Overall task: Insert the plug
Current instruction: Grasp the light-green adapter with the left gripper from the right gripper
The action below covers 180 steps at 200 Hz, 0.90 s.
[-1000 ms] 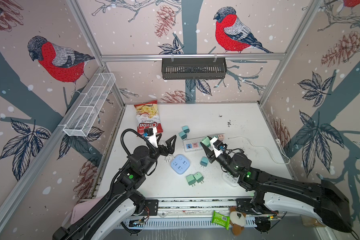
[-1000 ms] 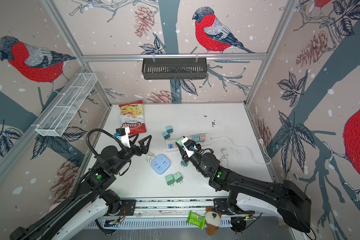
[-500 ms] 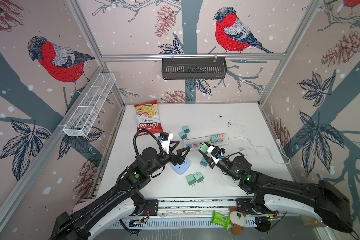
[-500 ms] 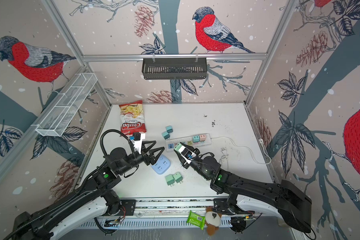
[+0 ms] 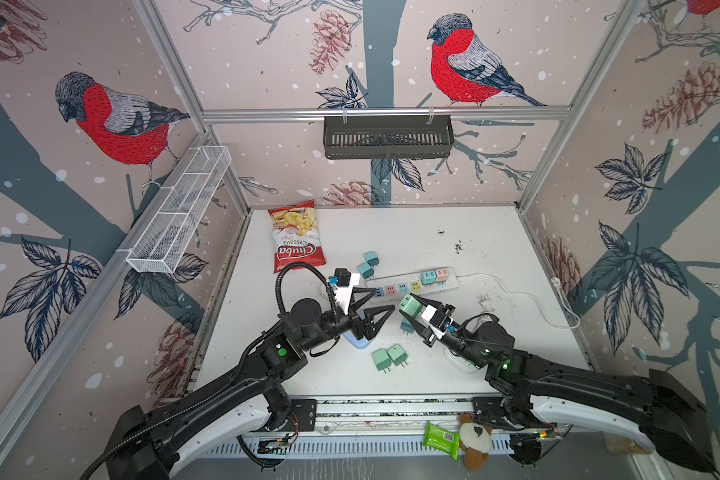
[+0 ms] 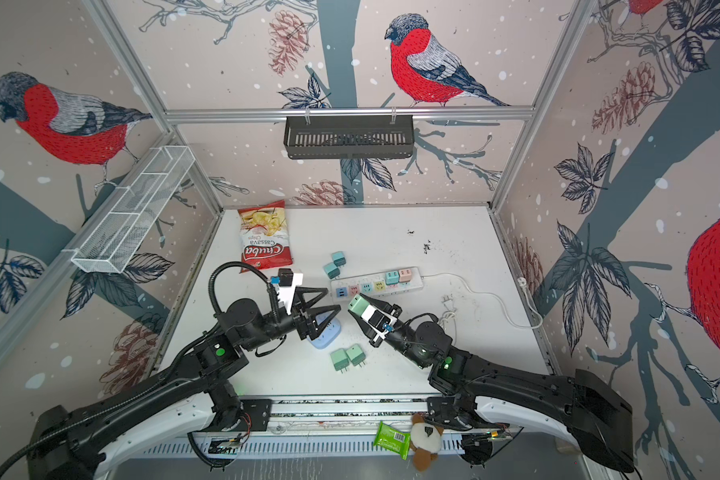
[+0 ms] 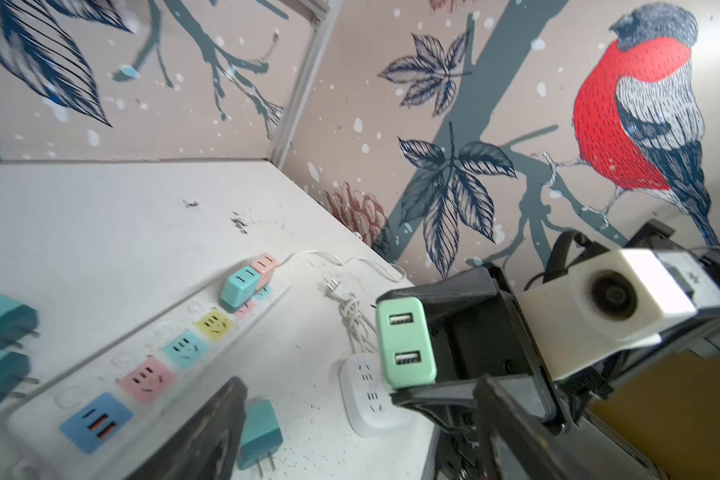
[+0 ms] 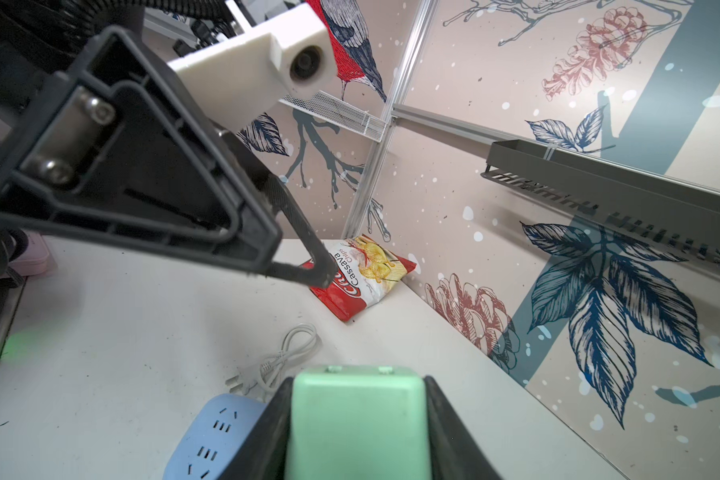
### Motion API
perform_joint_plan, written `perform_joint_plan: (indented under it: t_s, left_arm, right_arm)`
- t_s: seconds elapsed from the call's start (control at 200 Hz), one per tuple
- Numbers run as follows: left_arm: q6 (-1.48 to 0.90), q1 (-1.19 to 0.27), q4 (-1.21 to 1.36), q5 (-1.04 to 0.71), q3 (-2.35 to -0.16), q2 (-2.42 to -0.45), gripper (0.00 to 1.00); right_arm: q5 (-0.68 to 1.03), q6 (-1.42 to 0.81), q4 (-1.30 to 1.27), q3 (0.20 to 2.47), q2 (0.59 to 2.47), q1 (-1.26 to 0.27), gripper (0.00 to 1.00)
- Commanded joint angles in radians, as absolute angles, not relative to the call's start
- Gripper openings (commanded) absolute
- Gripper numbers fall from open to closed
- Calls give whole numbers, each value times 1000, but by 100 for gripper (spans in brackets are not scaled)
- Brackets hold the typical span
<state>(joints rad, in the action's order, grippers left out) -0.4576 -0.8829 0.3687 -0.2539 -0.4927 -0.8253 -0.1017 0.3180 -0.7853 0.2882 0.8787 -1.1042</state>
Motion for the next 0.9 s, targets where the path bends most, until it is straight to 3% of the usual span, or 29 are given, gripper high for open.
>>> perform_joint_plan:
  t_s: [0.0,0.5,0.711,0.896]
  left_arm:
    - [-407,-935,393,-242,-556,-882,85]
    - [-350,-963,309,-252,-622,-987,57]
    - [-319,-963,260,-295,-652,-1021,55]
    - [-299,-963,267,-330,-644,-1056,62]
  right_arm:
    - [-96,336,-812,302,876,-1119,10]
    - [-117,384,-833,263,836,-1167,10]
    - [-139,406,-841,256,826,-1181,10]
    - [-150,413,-847,244,827,-1186,10]
